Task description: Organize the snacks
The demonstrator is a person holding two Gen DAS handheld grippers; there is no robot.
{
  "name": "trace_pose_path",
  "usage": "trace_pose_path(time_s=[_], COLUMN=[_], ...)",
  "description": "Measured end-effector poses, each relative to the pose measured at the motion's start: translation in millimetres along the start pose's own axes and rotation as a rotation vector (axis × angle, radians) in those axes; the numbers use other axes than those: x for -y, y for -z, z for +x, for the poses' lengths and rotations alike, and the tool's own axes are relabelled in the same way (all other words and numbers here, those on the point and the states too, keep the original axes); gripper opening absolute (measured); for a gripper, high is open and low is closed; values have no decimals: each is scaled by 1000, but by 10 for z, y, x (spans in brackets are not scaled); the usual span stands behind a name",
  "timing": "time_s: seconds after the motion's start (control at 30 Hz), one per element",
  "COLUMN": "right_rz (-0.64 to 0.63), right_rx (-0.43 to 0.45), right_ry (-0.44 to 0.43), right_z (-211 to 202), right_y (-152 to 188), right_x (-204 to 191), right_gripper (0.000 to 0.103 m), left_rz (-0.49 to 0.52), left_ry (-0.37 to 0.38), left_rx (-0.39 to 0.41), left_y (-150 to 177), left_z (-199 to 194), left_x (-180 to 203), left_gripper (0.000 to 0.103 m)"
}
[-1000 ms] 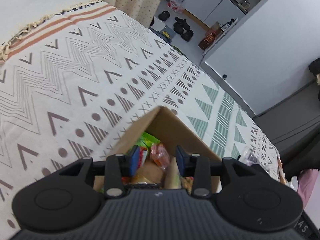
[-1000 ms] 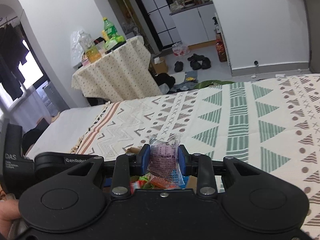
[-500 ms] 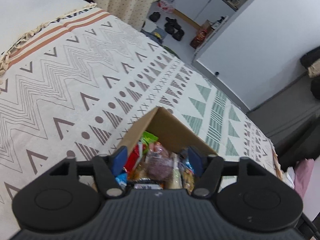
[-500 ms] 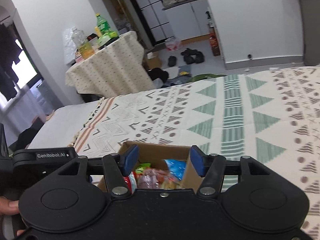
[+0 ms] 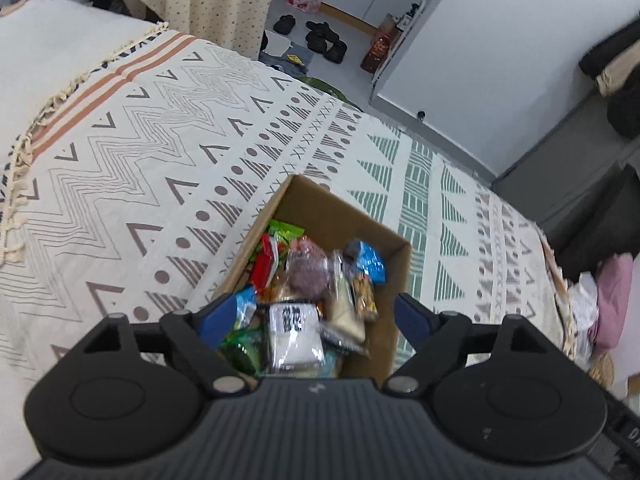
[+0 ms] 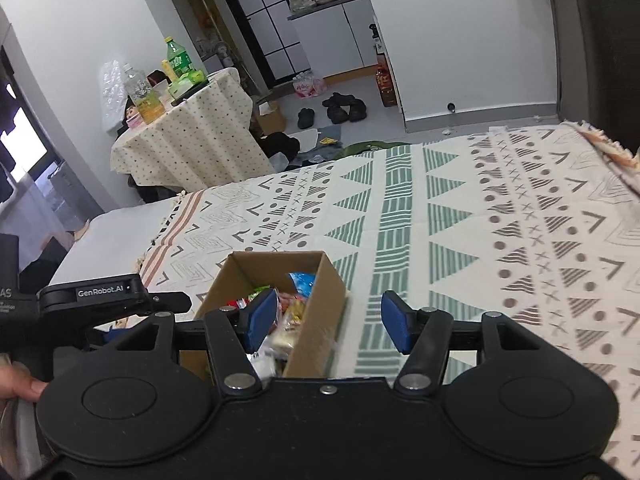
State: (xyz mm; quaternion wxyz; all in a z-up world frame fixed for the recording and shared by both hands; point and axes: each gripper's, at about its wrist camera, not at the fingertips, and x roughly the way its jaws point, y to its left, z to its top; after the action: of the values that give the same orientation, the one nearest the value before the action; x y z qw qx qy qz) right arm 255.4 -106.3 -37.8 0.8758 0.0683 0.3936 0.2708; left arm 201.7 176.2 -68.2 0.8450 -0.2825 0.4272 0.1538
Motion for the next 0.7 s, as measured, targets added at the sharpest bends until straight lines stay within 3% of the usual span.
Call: trace_pose_path(time_s=[0.17, 0.37, 0.43, 0.7], right_rz=[33, 23, 13, 21], right_rx=[25, 89, 105, 130], right_ry=[8, 8, 5, 43], right_z=[-261, -649, -764, -1064], right_y=[28, 73, 102, 241], right_x=[130, 151, 147, 205], right_gripper=[79, 103, 103, 103], left_rz=[33, 94, 114, 167], left_ry=[2, 14, 16, 22], left_rx=[13, 58, 69, 85], left_y=[88, 214, 254, 450], left_z=[-229, -574, -661, -985], left_x=[124, 319, 360, 449], left_gripper=[86, 99, 103, 103])
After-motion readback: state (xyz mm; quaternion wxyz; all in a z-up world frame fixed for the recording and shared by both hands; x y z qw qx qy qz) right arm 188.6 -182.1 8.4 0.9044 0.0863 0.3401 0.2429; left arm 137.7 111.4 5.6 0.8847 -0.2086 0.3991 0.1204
